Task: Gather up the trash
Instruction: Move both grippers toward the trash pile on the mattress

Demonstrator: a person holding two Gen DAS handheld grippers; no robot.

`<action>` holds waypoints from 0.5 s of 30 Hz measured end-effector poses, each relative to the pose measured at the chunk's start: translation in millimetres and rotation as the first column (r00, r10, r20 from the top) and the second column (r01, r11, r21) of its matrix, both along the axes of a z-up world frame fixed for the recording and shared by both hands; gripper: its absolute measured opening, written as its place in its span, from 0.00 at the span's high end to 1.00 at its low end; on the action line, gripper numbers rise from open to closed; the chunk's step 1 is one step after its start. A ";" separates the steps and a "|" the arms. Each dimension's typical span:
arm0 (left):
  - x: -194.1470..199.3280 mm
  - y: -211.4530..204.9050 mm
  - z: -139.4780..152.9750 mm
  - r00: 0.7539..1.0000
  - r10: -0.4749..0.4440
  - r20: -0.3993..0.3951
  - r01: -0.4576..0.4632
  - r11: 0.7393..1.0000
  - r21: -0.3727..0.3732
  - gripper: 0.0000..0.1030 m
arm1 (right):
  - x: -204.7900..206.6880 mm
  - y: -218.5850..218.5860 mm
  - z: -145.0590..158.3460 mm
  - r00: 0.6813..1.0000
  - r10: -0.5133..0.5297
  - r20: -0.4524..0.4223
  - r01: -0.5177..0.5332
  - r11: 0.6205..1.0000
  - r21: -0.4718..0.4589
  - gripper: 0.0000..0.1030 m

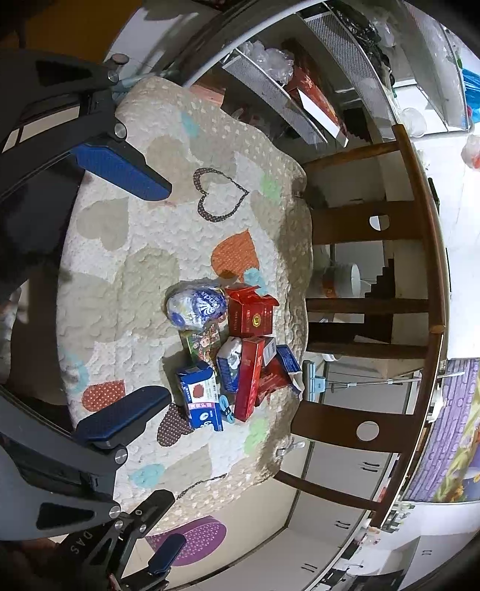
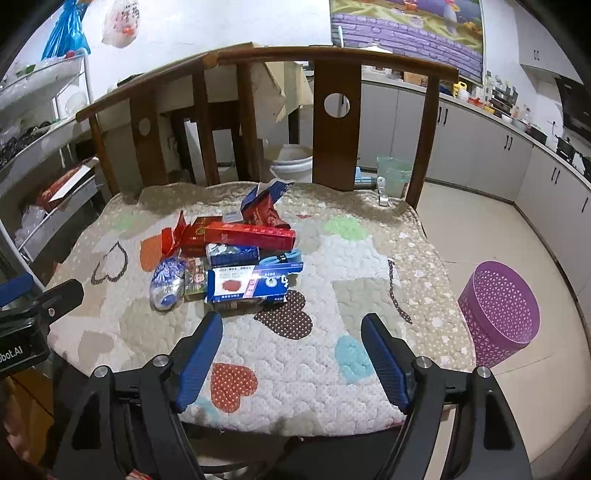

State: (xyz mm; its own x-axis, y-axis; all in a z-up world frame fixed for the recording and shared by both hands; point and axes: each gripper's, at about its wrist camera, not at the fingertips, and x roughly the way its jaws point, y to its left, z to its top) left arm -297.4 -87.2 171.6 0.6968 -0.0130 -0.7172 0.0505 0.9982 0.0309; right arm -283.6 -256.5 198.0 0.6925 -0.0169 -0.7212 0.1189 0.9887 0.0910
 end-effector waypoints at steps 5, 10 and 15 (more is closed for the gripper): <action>-0.3 -1.4 0.1 1.000 -0.003 0.000 0.003 1.000 0.003 0.03 | 0.4 -2.1 -3.3 1.000 -0.009 -0.017 0.009 1.000 0.009 0.21; 0.0 -0.3 -1.0 1.000 -0.004 -0.011 0.004 1.000 -0.001 0.03 | 1.2 -3.2 -4.6 0.999 -0.027 -0.032 0.028 0.999 0.033 0.21; 1.1 2.2 -3.3 1.000 -0.009 -0.021 0.009 1.000 -0.002 0.03 | 2.4 -2.9 -7.0 0.999 -0.025 -0.045 0.026 0.999 0.036 0.21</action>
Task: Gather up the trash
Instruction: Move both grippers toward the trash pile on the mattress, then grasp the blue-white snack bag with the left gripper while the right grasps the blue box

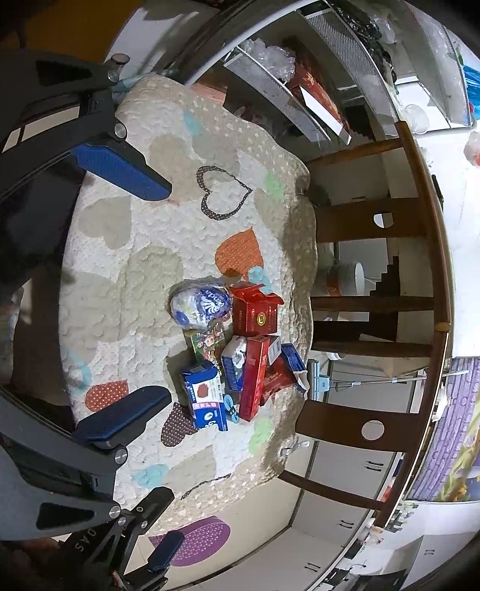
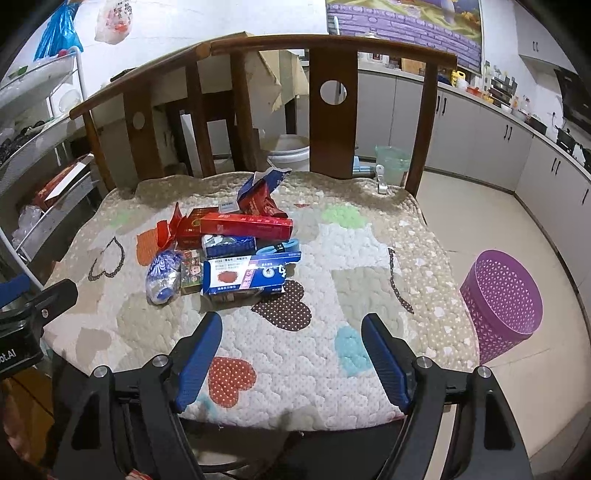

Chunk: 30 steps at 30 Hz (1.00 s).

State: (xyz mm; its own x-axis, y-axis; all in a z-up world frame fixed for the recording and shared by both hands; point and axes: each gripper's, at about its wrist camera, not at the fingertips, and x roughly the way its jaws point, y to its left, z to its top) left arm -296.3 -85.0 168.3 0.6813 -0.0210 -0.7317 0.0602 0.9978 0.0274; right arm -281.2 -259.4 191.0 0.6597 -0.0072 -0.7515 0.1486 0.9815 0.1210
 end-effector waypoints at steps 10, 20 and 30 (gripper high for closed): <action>23.0 28.9 -18.3 0.996 0.037 -0.086 -0.044 0.996 -0.078 0.03 | 7.5 -7.0 -18.2 0.998 -0.011 -0.063 0.014 0.999 0.050 0.20; 65.1 61.6 -47.1 0.990 0.039 -0.135 -0.047 0.997 -0.055 0.03 | 24.3 -17.4 -42.7 0.993 0.000 -0.120 0.015 0.992 0.129 0.20; 117.6 46.3 -80.4 0.971 -0.082 -0.224 0.044 0.984 -0.171 0.27 | 79.2 -29.5 -69.0 0.985 0.112 -0.134 -0.059 0.936 0.346 0.31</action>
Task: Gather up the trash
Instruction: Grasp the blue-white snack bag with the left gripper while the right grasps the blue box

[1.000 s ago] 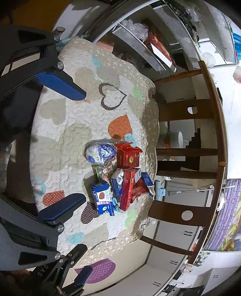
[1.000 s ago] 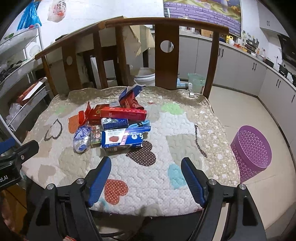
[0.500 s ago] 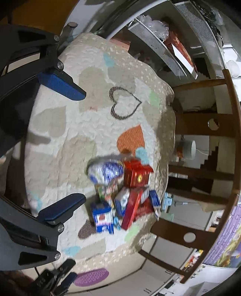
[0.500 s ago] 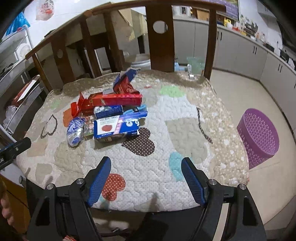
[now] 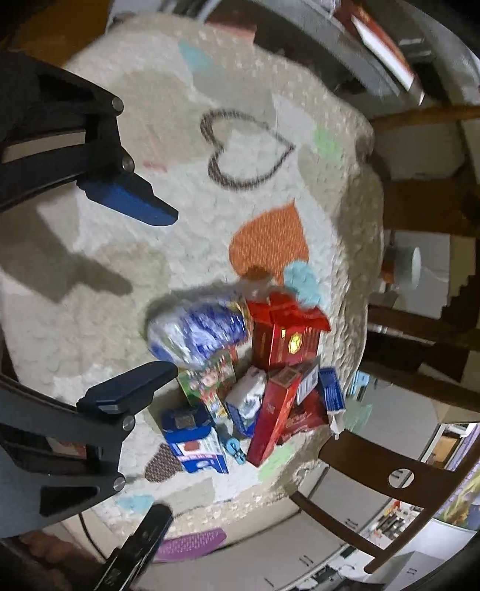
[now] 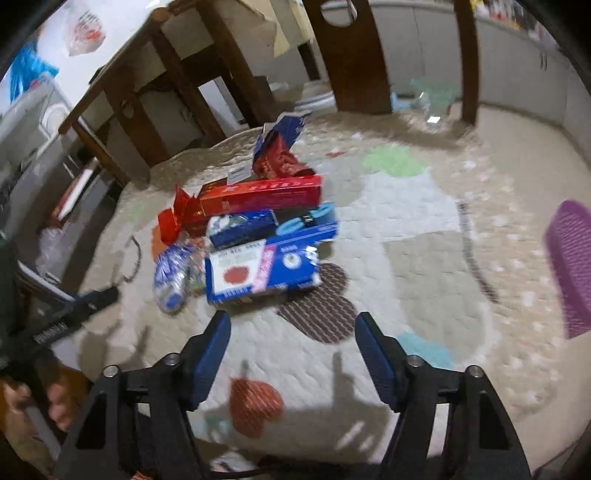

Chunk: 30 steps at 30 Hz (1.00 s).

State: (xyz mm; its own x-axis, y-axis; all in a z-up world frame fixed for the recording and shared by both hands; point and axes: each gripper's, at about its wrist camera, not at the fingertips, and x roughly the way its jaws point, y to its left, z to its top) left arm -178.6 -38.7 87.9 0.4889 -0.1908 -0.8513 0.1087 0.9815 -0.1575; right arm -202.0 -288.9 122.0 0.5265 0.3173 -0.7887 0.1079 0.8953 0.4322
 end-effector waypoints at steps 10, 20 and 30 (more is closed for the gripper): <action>43.3 -12.2 -41.3 0.992 -0.036 -0.119 0.028 0.998 -0.064 0.27 | 58.4 -3.2 -38.7 0.995 -0.012 -0.095 0.024 0.992 0.122 0.35; 49.9 -19.4 -58.1 0.983 -0.051 -0.179 0.029 0.992 -0.124 0.59 | 79.2 -6.7 -56.6 0.993 -0.016 -0.117 0.036 0.986 0.163 0.32; 28.0 -8.3 -32.7 0.990 -0.020 -0.137 -0.002 0.987 -0.160 0.62 | 73.0 -1.4 -39.1 0.998 0.049 -0.045 -0.032 0.943 0.332 0.88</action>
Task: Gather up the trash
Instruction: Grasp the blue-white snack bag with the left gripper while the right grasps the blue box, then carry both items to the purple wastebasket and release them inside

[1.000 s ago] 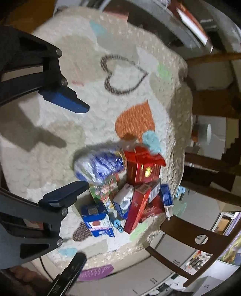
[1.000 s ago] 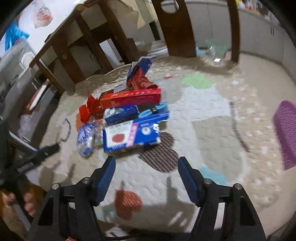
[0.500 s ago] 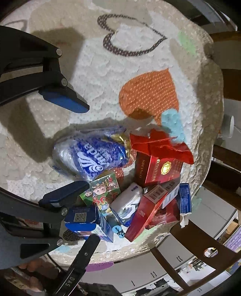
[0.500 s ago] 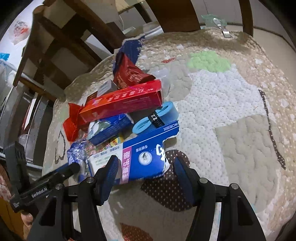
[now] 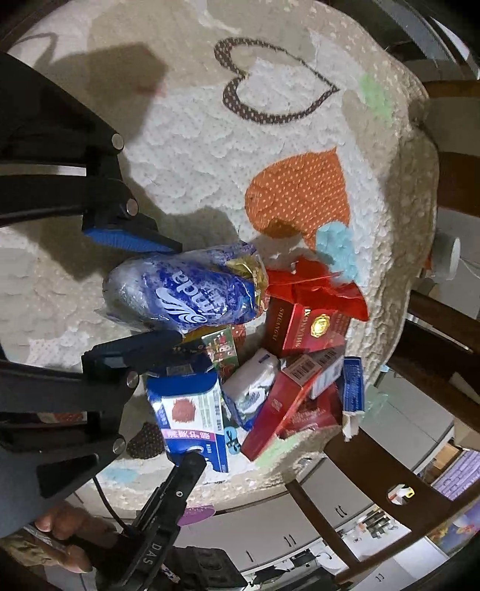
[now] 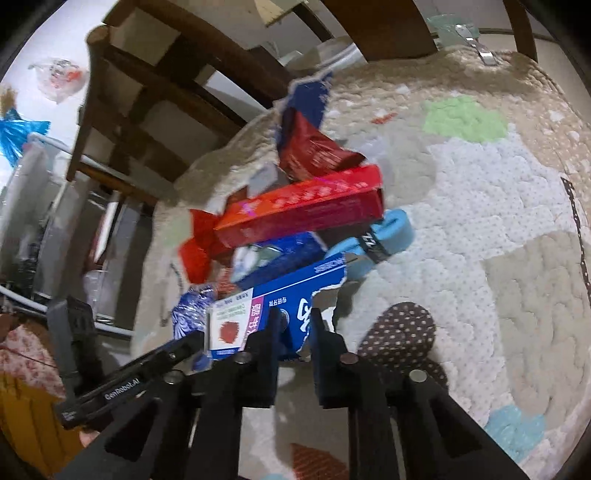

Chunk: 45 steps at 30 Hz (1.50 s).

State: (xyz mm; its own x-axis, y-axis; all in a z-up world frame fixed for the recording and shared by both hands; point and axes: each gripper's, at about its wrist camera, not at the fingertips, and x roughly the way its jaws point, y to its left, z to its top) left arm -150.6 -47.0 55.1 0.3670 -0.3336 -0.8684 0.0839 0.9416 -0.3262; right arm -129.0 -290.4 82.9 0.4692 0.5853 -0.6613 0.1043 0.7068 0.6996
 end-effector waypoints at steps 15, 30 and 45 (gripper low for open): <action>-29.5 -1.5 38.8 0.995 -0.017 0.101 0.011 0.998 0.060 0.62 | -31.8 -2.9 42.1 0.993 -0.002 0.116 -0.006 0.998 0.067 0.99; -35.7 -98.5 74.6 0.958 -0.245 0.151 0.233 0.968 0.090 0.62 | -93.4 -98.2 56.4 0.966 -0.189 0.175 0.190 0.982 0.013 0.99; -14.8 -357.3 65.2 0.779 -0.612 0.139 0.617 0.787 0.013 0.62 | -197.4 -293.1 29.1 0.811 -0.563 0.160 0.585 0.790 -0.187 0.99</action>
